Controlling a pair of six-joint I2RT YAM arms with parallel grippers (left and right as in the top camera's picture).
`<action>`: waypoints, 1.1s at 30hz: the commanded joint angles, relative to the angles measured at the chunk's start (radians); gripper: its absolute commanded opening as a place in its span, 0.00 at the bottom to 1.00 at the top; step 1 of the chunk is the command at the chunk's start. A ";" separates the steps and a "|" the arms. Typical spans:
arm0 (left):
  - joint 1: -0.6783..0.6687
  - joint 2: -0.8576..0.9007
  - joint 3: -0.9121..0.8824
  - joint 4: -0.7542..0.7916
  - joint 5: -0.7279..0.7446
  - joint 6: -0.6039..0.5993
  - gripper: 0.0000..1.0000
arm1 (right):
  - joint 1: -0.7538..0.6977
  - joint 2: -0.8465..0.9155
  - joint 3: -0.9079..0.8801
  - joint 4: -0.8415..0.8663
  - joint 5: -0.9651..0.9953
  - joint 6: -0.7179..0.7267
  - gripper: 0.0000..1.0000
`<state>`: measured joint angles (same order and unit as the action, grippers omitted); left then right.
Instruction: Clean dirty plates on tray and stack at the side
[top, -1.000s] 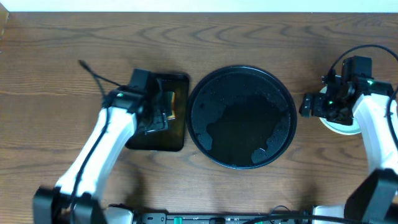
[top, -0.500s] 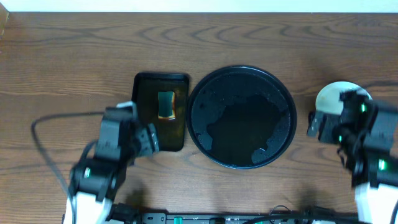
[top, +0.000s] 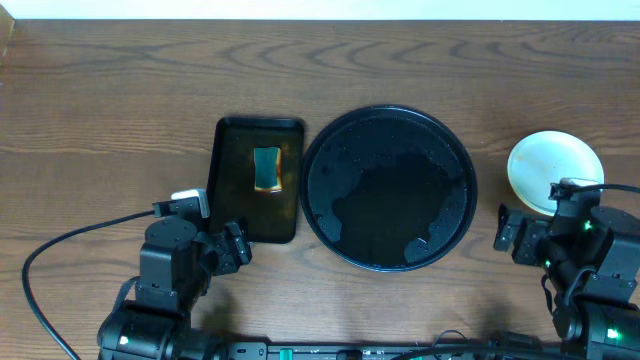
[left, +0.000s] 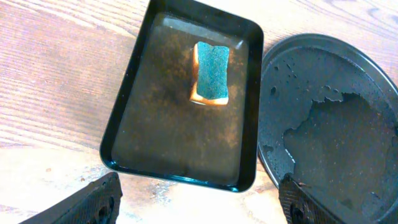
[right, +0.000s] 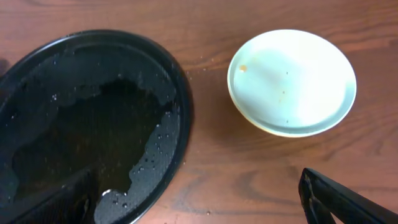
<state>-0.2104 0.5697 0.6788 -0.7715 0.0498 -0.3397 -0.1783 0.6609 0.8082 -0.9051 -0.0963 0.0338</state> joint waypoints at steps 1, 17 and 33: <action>0.000 0.003 -0.007 0.003 0.002 0.013 0.81 | 0.016 0.000 -0.010 -0.019 0.006 0.003 0.99; 0.000 0.003 -0.007 0.003 0.002 0.013 0.81 | 0.019 -0.052 -0.023 -0.051 0.074 0.002 0.99; 0.000 0.003 -0.007 0.003 0.002 0.013 0.81 | 0.194 -0.599 -0.525 0.731 -0.002 0.003 0.99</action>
<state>-0.2104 0.5739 0.6773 -0.7727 0.0502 -0.3397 -0.0078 0.1184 0.3630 -0.2359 -0.0692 0.0387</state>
